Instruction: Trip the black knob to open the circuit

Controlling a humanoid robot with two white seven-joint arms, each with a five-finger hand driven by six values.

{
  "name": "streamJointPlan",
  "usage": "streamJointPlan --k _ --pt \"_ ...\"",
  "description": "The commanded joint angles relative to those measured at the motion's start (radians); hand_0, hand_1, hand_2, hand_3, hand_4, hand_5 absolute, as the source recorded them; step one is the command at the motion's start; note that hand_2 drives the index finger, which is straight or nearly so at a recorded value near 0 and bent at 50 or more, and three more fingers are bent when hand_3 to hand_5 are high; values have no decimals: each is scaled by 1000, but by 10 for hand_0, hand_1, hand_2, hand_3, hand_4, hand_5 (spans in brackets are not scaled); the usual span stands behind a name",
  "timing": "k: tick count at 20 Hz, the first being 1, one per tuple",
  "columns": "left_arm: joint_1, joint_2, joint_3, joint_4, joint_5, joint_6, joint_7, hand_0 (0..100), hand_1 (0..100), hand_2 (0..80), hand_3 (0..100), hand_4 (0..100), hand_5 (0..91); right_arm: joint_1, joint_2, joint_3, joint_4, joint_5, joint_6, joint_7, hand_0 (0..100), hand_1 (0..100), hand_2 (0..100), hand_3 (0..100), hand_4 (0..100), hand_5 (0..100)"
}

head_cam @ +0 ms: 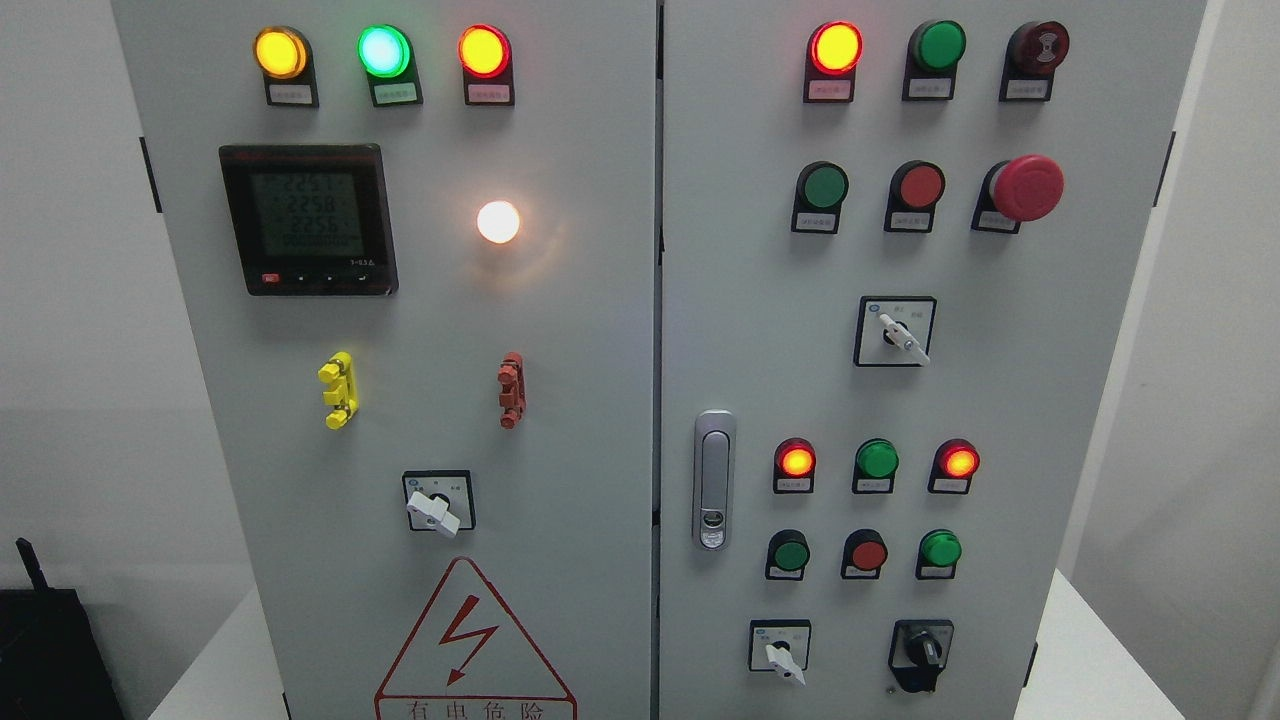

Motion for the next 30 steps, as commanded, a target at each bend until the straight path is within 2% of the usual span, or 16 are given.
streamJointPlan --k 1,16,19,24,27,30 --pt "-2 -2 1 0 2 -1 0 120 389 0 0 0 0 0 3 -4 5 -2 -3 9 0 219 0 0 0 0" --pt "-2 -2 1 0 2 -1 0 120 389 0 0 0 0 3 4 -5 3 -5 -5 14 0 216 0 0 0 0" --pt "-4 -2 1 0 2 -1 0 120 389 0 0 0 0 3 10 -6 2 -5 -9 26 0 215 0 0 0 0" --pt "-2 -2 1 0 2 0 0 120 389 0 0 0 0 3 11 -6 -9 -5 -20 20 0 214 0 0 0 0" --pt "-4 -2 1 0 2 -1 0 120 389 0 0 0 0 -2 10 -8 -12 -5 -27 22 0 259 0 0 0 0" --pt "-2 -2 1 0 2 -1 0 120 389 0 0 0 0 -2 10 -8 -24 -3 -67 23 0 322 0 0 0 0"
